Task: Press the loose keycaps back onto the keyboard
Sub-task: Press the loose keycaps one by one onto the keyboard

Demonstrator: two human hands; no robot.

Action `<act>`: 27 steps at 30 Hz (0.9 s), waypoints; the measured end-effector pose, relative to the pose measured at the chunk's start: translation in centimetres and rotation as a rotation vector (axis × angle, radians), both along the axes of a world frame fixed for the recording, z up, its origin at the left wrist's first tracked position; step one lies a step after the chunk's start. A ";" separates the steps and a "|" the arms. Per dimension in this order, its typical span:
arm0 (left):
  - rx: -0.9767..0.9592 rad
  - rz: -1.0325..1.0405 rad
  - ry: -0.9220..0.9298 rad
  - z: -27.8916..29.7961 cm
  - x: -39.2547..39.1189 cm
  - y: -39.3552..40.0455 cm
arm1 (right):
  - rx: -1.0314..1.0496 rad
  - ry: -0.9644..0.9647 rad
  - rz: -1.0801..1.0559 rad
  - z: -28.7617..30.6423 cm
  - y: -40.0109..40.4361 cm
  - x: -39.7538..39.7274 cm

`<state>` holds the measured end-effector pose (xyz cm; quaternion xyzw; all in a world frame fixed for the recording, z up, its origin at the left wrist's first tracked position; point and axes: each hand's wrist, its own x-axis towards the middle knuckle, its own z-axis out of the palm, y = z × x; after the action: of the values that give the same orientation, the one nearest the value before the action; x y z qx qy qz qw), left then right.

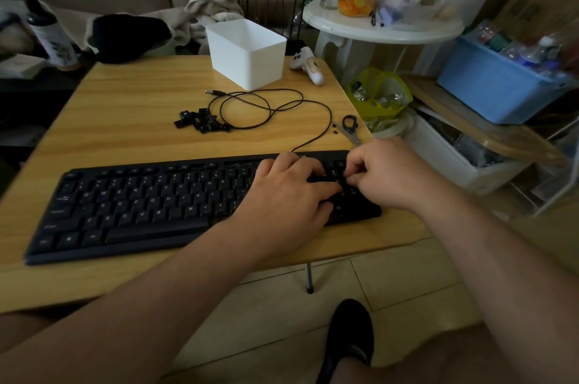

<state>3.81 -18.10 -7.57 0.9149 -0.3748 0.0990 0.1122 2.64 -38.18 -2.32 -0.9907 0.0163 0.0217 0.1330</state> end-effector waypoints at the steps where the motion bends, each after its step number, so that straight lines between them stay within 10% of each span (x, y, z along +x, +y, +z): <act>1: -0.001 0.000 -0.002 0.0 0.0 0.0 | -0.024 -0.005 0.006 0.1 0.2 -0.1; 27: -0.010 -0.007 -0.004 0.2 -0.3 0.1 | 0.048 0.026 0.055 -0.2 -1.1 -0.4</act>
<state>3.55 -18.01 -7.41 0.9129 -0.3776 0.1022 0.1163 2.25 -39.27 -2.52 -0.9870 -0.0098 0.0384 0.1556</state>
